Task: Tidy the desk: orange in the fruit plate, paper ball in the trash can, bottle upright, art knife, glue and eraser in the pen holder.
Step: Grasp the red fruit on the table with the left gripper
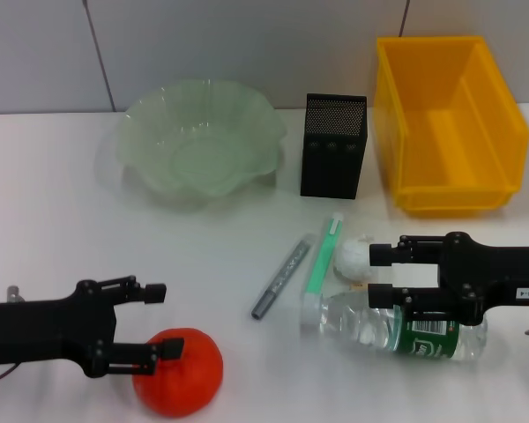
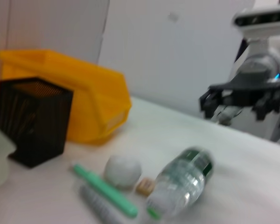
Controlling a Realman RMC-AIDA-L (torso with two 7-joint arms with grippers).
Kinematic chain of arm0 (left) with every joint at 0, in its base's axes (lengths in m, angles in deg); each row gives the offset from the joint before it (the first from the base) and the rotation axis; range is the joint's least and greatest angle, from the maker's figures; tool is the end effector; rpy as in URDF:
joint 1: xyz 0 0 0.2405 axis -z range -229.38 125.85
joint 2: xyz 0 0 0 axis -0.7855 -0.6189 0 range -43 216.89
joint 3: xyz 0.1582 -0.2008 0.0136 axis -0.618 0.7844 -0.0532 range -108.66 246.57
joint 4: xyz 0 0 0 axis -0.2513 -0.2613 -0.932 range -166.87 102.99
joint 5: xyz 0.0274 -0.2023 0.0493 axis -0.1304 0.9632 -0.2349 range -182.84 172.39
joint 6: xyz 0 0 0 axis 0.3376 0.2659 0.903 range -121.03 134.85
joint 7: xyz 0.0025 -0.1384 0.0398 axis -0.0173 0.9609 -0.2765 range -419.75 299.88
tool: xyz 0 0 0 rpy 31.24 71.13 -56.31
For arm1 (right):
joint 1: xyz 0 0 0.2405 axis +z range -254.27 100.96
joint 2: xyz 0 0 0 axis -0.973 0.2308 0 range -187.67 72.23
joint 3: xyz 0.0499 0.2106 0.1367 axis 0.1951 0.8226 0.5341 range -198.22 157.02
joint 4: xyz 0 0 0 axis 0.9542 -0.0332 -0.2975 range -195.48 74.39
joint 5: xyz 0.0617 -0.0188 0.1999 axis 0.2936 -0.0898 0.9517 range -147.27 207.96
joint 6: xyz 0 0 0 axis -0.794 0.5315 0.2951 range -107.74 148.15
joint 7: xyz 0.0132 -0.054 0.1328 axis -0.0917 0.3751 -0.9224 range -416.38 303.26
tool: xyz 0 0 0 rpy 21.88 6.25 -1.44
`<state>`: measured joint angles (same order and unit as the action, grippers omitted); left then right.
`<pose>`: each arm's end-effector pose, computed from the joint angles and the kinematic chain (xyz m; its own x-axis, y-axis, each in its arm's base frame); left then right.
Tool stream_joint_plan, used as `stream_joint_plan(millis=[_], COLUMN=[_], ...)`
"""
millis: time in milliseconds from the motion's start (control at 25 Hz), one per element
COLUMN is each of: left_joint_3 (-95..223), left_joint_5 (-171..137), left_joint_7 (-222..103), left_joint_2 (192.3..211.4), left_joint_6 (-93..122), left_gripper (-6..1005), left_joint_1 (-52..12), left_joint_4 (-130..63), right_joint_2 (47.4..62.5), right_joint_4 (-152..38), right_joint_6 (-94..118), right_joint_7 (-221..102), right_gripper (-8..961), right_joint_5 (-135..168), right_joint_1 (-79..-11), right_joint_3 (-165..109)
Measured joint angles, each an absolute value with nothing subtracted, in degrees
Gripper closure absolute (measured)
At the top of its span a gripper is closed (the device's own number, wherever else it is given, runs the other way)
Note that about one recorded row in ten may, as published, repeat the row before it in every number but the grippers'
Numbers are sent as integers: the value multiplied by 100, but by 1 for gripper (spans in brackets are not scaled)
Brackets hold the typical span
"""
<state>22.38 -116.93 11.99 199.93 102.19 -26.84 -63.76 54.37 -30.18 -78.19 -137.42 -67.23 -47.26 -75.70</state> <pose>-0.3001 0.2875 0.0125 0.8279 0.3394 0.4466 0.4066 -0.9115 -0.0611 0.2514 0.3090 0.0141 0.7341 -0.3794 -0.5632 -0.4020 -0.9112 0.0899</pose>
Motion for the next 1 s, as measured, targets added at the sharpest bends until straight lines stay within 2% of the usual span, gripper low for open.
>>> stream_joint_plan(millis=[200,840,1000], left_joint_3=[2218,2216,2239], left_joint_5=[-12099,-12300,-12292], left_joint_7=[1140,1024,1035], left_joint_2=[20103,20152,20153], left_joint_6=[9778,9639,9659], left_gripper=[210,243,484], left_joint_1=[-2696,-2684,-2682], left_joint_4=[-6365,-6359,-6373], right_joint_2=[5433,5425,5425], right_joint_4=[-3022,-3024,-3024], right_joint_6=[-7809,-7723,-7710], right_joint_7=[-13748,-13891,-13891], right_gripper=[278,279,279], right_joint_5=[-6716,-6733,-6747], right_joint_1=[-4686,-4635,-4623], right_joint_3=[-7570,-7571,-7570])
